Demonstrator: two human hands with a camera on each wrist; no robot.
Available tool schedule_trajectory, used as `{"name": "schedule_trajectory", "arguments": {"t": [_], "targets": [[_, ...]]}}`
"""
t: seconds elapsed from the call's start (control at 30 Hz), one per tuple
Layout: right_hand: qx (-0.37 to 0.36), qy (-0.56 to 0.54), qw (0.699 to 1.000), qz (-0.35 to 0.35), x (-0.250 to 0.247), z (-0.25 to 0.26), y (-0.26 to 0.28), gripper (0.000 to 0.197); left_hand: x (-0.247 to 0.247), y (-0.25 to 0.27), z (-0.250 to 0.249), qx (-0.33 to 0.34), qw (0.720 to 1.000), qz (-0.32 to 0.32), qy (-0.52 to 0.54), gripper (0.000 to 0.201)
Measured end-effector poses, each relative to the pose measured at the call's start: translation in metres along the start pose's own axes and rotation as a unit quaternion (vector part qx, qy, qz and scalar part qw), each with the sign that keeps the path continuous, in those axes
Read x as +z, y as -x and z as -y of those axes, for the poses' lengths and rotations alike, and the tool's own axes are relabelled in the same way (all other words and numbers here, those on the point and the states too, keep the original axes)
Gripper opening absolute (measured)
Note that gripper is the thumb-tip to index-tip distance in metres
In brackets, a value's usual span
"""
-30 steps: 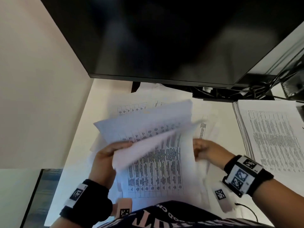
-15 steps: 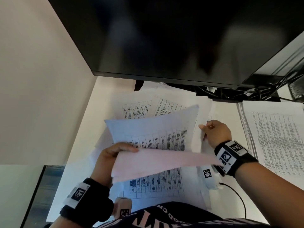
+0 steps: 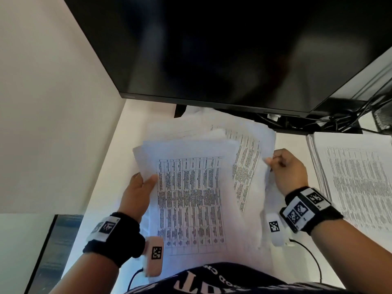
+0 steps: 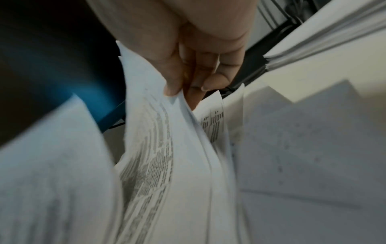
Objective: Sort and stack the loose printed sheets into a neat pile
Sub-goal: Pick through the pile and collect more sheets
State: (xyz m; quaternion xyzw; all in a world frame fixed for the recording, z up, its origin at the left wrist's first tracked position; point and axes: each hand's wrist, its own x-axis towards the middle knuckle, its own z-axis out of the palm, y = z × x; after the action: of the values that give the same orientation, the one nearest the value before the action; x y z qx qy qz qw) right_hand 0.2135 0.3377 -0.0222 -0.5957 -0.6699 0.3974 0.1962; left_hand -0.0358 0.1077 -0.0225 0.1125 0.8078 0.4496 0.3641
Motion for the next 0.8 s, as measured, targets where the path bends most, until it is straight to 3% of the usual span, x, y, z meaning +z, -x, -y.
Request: {"name": "schedule_trajectory", "arguments": {"t": [0.13, 0.3, 0.43, 0.53, 0.57, 0.67, 0.8], "targets": [[0.024, -0.08, 0.996, 0.019, 0.005, -0.006, -0.006, 0.027, 0.01, -0.016, 0.005, 0.007, 0.998, 0.014, -0.065, 0.043], [0.035, -0.064, 0.996, 0.047, 0.012, -0.006, -0.015, 0.011, 0.029, -0.021, -0.007, 0.009, 0.998, 0.042, -0.054, 0.028], [0.068, 0.017, 0.997, -0.04, 0.015, -0.004, -0.023, 0.015, 0.042, -0.017, -0.016, 0.023, 0.993, 0.096, -0.061, 0.025], [0.066, 0.01, 0.994, -0.082, 0.015, -0.003, -0.021, 0.007, 0.043, -0.014, -0.026, 0.012, 0.989, 0.138, -0.043, 0.023], [0.066, -0.01, 0.995, -0.073, 0.015, -0.003, -0.021, 0.003, 0.044, -0.013, -0.028, 0.014, 0.988, 0.15, -0.045, 0.026], [0.082, -0.057, 0.994, -0.035, 0.016, -0.01, -0.024, 0.022, 0.047, -0.016, -0.03, 0.017, 0.981, 0.176, -0.079, 0.031], [0.096, -0.072, 0.992, 0.023, 0.014, -0.016, -0.025, 0.021, 0.06, -0.016, -0.033, 0.023, 0.966, 0.233, -0.114, 0.037]]}}
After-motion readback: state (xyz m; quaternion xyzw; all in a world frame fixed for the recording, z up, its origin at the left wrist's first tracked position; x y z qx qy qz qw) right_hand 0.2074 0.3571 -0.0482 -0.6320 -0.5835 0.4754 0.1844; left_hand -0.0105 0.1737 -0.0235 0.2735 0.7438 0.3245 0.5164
